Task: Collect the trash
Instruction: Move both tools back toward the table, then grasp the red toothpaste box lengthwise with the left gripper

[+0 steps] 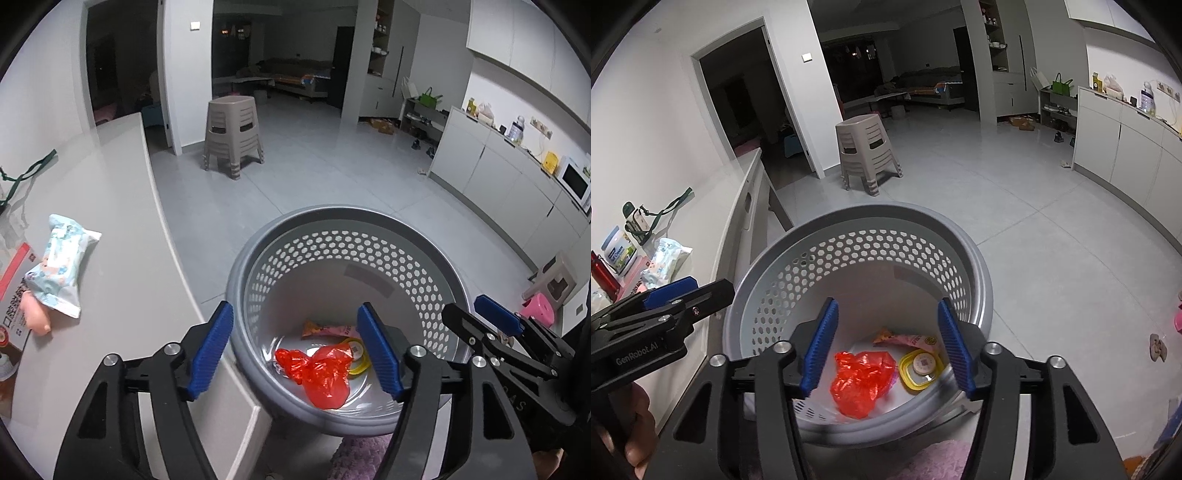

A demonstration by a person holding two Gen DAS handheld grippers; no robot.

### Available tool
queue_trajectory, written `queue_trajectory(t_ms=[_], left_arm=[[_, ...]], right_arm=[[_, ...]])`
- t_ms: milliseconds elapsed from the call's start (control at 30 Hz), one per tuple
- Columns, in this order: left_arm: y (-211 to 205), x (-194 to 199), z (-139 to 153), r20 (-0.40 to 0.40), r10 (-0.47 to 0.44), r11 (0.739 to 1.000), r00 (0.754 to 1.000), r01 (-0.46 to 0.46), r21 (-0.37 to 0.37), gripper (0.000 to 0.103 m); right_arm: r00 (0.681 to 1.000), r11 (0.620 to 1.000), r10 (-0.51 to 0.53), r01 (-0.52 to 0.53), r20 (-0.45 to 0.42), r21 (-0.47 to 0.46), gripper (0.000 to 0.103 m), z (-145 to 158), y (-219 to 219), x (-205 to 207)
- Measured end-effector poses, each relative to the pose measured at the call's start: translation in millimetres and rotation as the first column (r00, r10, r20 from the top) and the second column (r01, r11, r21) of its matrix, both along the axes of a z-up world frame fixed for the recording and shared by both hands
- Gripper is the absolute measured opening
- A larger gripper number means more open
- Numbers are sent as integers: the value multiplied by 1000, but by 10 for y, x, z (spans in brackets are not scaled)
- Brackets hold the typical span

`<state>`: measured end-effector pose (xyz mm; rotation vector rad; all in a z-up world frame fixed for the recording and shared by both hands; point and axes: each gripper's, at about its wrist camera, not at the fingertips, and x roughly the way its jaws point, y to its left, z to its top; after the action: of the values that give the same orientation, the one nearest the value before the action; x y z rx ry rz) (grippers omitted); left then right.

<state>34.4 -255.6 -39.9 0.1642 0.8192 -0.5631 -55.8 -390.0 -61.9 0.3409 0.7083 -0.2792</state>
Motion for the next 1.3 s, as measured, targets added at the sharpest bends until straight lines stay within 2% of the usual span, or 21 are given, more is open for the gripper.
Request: queue_trajectory(t_ms=[333, 500, 800, 933, 1133, 1300], left_arm=[[378, -58, 129, 42, 76, 997, 996, -75, -17, 83], [649, -39, 239, 67, 113, 993, 991, -111, -27, 85], [1291, 80, 514, 123, 214, 976, 969, -210, -50, 90], [1630, 125, 644, 166, 260, 966, 951, -257, -40, 93], [2164, 277, 682, 192, 322, 945, 927, -328, -1, 93], [2509, 405, 610, 167, 341, 936, 925, -350, 32, 93]], right_arm=[[998, 998, 55, -55, 28, 7, 65, 87, 241, 4], [994, 995, 102, -103, 39, 15, 67, 160, 446, 83], [977, 979, 204, -204, 65, -13, 70, 347, 910, 242], [965, 967, 254, -253, 66, -18, 70, 411, 1125, 291], [952, 954, 301, -301, 52, -8, 70, 409, 1361, 364], [946, 947, 322, -322, 37, -7, 70, 387, 1518, 392]])
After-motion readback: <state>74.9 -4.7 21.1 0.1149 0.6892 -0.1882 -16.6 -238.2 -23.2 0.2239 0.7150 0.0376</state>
